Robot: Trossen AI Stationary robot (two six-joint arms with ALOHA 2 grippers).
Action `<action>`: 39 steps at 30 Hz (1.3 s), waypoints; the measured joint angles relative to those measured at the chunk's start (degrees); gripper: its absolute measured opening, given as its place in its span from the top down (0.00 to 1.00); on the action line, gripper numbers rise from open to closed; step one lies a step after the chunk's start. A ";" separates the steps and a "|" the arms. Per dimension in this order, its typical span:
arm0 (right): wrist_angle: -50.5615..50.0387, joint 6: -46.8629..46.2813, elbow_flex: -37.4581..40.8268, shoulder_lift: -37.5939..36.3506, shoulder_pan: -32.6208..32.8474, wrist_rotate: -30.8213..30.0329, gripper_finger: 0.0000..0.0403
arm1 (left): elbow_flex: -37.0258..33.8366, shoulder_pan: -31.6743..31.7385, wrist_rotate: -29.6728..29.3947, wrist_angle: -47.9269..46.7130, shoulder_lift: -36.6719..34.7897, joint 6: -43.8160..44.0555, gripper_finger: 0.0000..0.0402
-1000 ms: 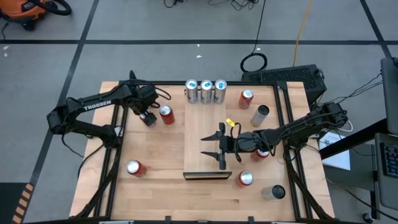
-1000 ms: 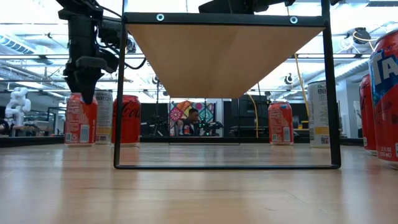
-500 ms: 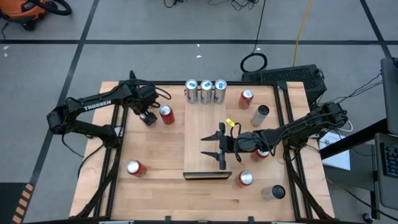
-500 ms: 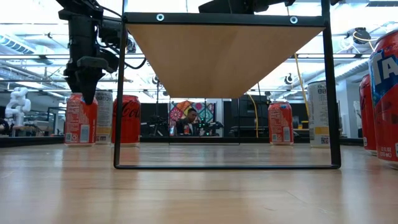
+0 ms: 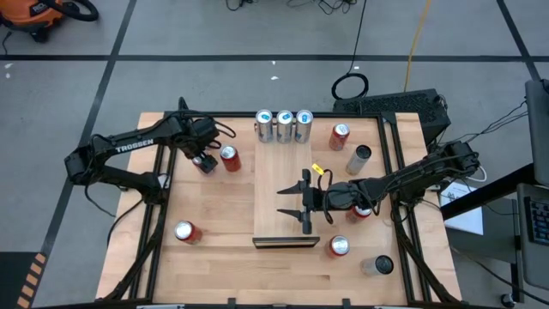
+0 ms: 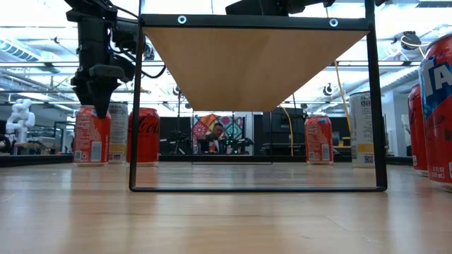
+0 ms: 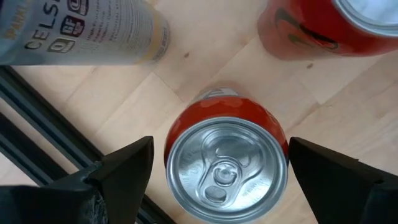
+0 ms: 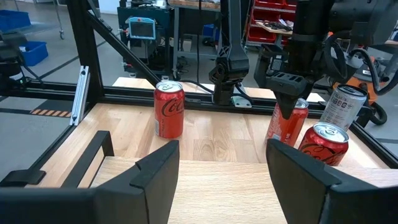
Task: Place canned beverage on shelf
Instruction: Put the middle red soda can on the shelf
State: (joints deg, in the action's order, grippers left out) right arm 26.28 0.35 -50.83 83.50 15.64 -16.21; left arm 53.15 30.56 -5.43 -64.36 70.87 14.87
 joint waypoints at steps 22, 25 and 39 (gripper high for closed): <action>0.02 0.31 0.00 0.00 0.00 0.00 0.46 | -4.10 0.01 -1.26 3.68 0.42 1.31 0.10; 0.02 0.29 0.00 0.00 0.00 0.00 0.46 | -3.98 0.01 -1.22 4.17 0.40 1.19 0.10; 0.04 0.31 0.00 0.00 0.00 -0.09 0.46 | -3.04 0.01 2.20 2.81 0.36 0.77 0.23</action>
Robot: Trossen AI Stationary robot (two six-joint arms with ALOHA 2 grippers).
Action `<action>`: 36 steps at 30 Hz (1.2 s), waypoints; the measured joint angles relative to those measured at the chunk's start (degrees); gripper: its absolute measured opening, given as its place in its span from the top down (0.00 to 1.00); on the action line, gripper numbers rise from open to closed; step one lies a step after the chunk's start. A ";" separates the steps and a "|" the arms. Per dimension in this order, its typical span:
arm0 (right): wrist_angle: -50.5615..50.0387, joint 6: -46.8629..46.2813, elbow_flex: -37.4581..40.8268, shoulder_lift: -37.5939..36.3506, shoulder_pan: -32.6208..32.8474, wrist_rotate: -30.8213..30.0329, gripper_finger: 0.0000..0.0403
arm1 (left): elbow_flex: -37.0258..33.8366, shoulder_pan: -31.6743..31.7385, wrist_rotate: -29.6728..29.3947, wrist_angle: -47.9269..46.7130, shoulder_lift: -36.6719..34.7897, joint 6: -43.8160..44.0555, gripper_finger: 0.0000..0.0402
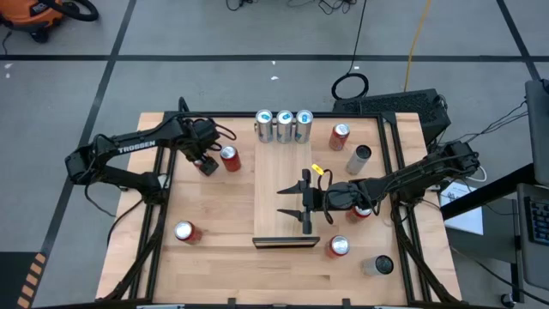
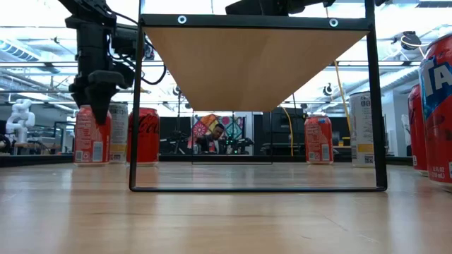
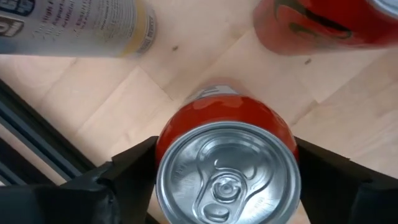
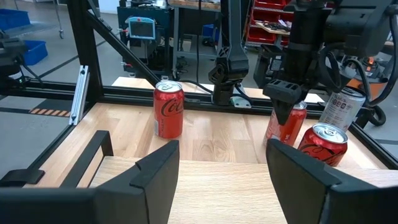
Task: Place canned beverage on shelf
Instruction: Put the middle red soda can on the shelf
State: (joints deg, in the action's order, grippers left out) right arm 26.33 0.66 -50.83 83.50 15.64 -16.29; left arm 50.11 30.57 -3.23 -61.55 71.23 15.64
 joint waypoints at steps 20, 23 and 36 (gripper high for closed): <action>3.26 0.18 0.02 0.34 -0.19 -0.13 0.46 | 11.78 -4.60 7.55 -13.21 -1.96 -5.78 0.28; 7.49 3.27 0.02 1.86 -0.24 -0.17 0.46 | 14.84 -6.68 9.67 -15.50 -3.02 -6.34 0.28; 13.78 6.81 -8.36 12.98 -1.69 -6.37 0.42 | 23.69 -18.19 12.18 -14.55 -6.28 -6.54 0.28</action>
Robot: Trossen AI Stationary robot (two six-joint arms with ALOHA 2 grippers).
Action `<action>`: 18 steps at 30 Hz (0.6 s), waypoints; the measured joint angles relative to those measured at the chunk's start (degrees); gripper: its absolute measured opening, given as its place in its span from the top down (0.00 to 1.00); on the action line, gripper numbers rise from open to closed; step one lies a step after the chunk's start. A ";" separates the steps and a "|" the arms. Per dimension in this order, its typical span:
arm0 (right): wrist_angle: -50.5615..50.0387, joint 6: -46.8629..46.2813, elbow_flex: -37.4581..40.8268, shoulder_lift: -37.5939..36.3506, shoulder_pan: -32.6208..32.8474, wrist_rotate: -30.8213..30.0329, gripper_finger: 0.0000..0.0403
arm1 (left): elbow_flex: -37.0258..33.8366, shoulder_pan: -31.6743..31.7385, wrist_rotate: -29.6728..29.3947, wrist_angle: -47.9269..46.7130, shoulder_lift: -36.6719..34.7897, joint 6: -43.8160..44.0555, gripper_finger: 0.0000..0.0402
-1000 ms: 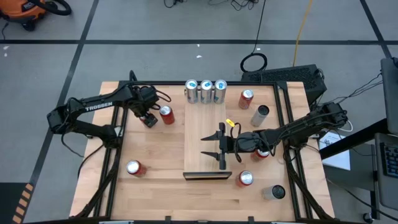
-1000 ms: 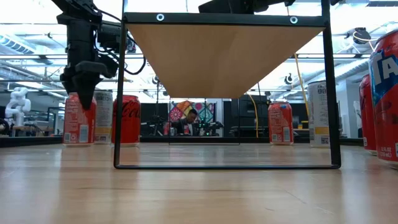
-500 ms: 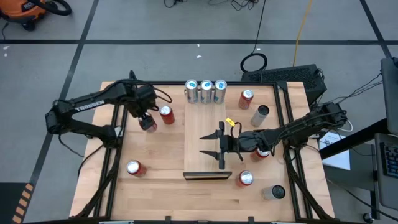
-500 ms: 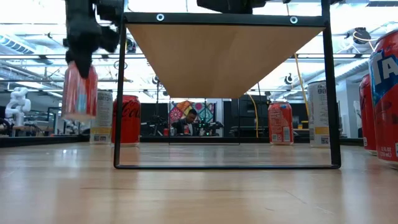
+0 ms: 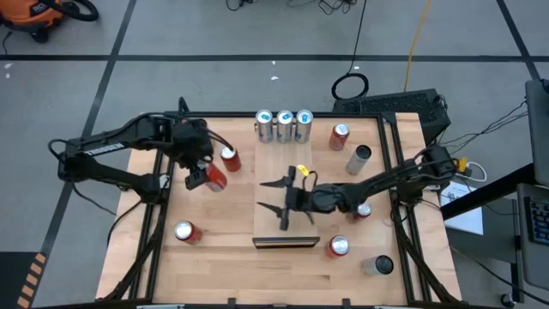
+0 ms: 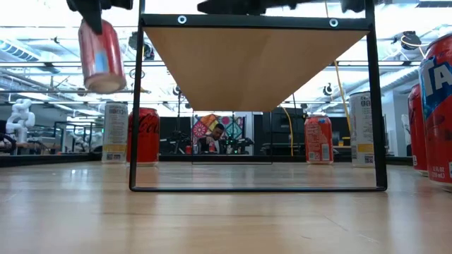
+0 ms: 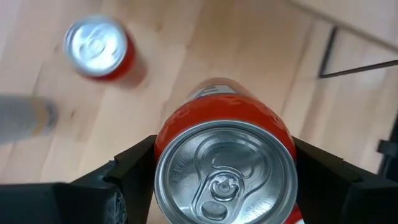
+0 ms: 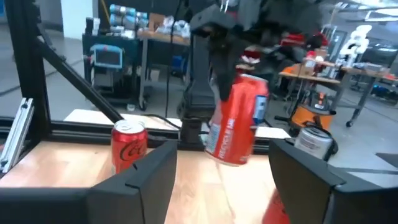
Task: Place canned beverage on shelf
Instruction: Put the middle red soda can on the shelf
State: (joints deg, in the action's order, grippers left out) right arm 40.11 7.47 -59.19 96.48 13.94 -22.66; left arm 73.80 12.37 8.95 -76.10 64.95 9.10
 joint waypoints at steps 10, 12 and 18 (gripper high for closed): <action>-21.35 0.11 -21.35 11.30 -0.81 -7.53 0.29 | 4.09 -6.62 1.16 8.00 0.04 -3.84 0.28; -22.63 0.43 -23.75 12.96 -0.73 -9.30 0.26 | 4.09 -7.47 1.16 9.13 0.02 -4.42 0.28; -22.80 -1.13 -26.00 14.92 -0.81 -10.65 0.21 | 4.09 -9.63 -0.54 12.53 0.05 -5.56 0.28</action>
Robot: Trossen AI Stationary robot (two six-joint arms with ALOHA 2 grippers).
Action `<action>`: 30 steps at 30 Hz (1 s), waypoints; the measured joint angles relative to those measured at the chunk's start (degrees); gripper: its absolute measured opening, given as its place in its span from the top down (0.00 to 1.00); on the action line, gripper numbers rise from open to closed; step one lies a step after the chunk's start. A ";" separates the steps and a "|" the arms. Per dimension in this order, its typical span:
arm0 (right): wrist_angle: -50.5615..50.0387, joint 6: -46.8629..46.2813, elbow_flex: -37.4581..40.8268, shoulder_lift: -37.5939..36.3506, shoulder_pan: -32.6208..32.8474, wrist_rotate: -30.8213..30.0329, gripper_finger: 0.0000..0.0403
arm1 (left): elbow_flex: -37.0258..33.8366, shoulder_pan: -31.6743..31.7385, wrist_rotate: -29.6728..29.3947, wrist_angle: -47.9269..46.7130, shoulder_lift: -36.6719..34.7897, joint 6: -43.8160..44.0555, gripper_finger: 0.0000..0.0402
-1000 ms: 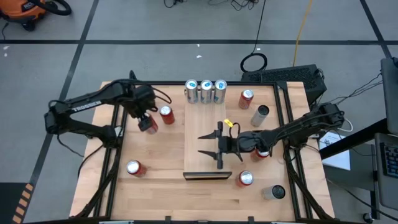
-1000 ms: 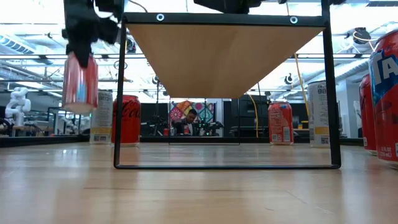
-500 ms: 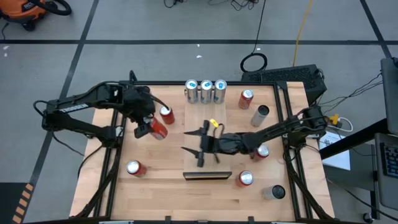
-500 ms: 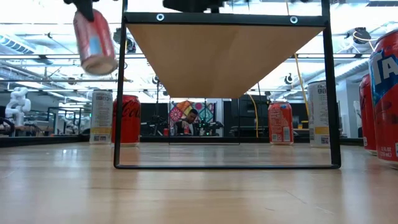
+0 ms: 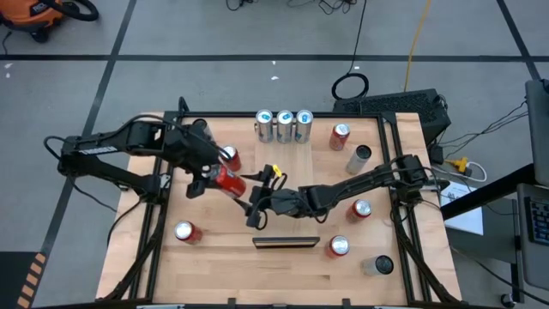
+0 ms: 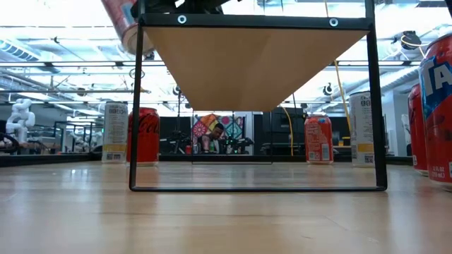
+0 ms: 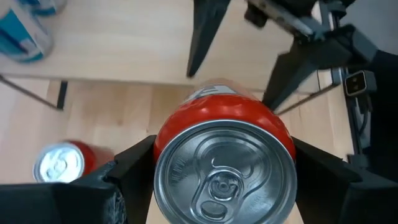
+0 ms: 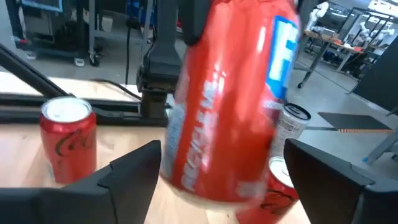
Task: Place canned beverage on shelf
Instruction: Put the middle red soda can on the shelf
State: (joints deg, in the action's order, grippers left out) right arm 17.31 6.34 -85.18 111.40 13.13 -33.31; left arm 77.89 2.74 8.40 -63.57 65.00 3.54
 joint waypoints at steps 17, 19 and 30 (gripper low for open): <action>-0.65 0.51 -0.05 0.03 -2.10 0.18 0.22 | -0.04 -1.05 -2.42 5.69 0.55 0.56 0.28; -0.83 0.55 -0.02 0.03 -2.42 0.20 0.25 | -0.04 -1.05 -2.60 5.64 0.88 0.57 0.28; -1.98 0.65 0.02 -0.08 -3.26 0.22 0.22 | -0.07 -1.05 -4.14 5.70 1.43 0.58 0.28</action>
State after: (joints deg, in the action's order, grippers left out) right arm 15.33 6.99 -85.17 111.32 9.87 -33.10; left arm 77.82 1.69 4.27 -57.87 66.43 4.12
